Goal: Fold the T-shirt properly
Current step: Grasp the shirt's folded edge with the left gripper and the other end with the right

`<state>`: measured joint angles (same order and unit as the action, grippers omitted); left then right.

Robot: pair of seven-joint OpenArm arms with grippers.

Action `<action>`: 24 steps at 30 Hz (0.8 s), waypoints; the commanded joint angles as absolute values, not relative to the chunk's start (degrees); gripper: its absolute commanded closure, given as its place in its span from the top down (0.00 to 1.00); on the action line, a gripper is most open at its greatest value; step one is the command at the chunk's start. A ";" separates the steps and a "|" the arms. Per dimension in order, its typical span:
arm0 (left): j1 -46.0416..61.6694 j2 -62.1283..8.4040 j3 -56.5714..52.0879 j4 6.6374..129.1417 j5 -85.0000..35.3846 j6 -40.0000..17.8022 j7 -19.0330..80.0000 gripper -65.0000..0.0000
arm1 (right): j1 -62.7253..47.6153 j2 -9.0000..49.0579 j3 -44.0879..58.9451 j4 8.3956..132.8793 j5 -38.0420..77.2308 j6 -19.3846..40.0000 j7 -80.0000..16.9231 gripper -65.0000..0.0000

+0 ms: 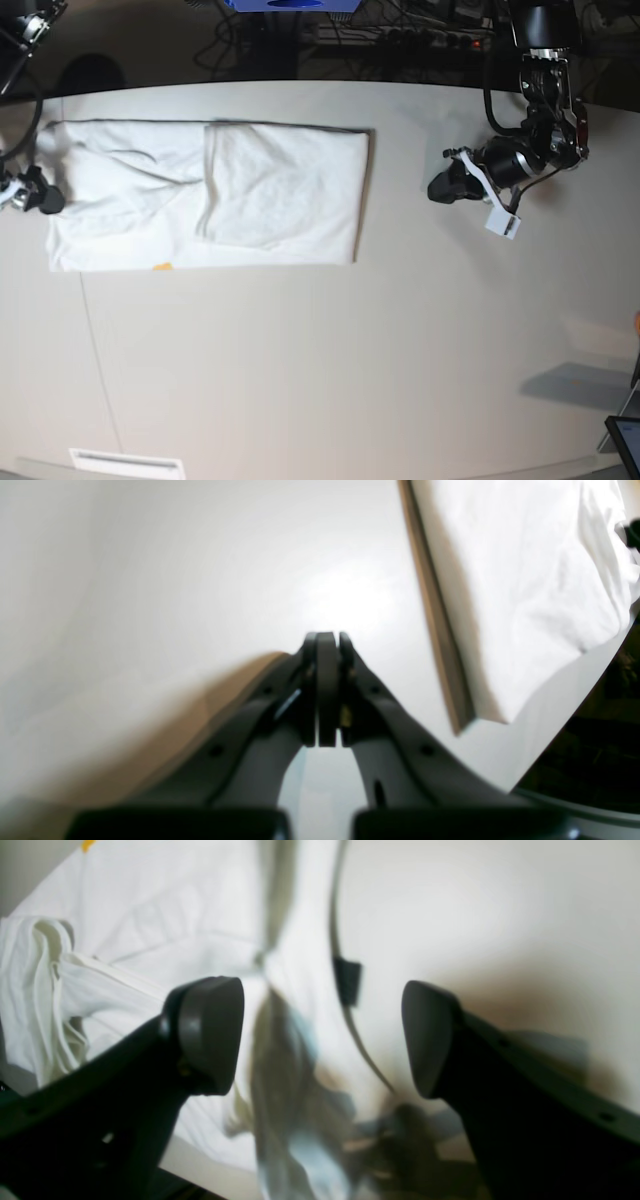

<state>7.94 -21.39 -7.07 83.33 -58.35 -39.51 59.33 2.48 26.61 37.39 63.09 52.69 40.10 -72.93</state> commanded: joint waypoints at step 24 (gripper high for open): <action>2.51 -18.95 -0.48 81.98 -59.47 -40.00 58.59 0.00 | -3.38 22.46 36.79 64.04 52.09 40.00 -74.07 0.84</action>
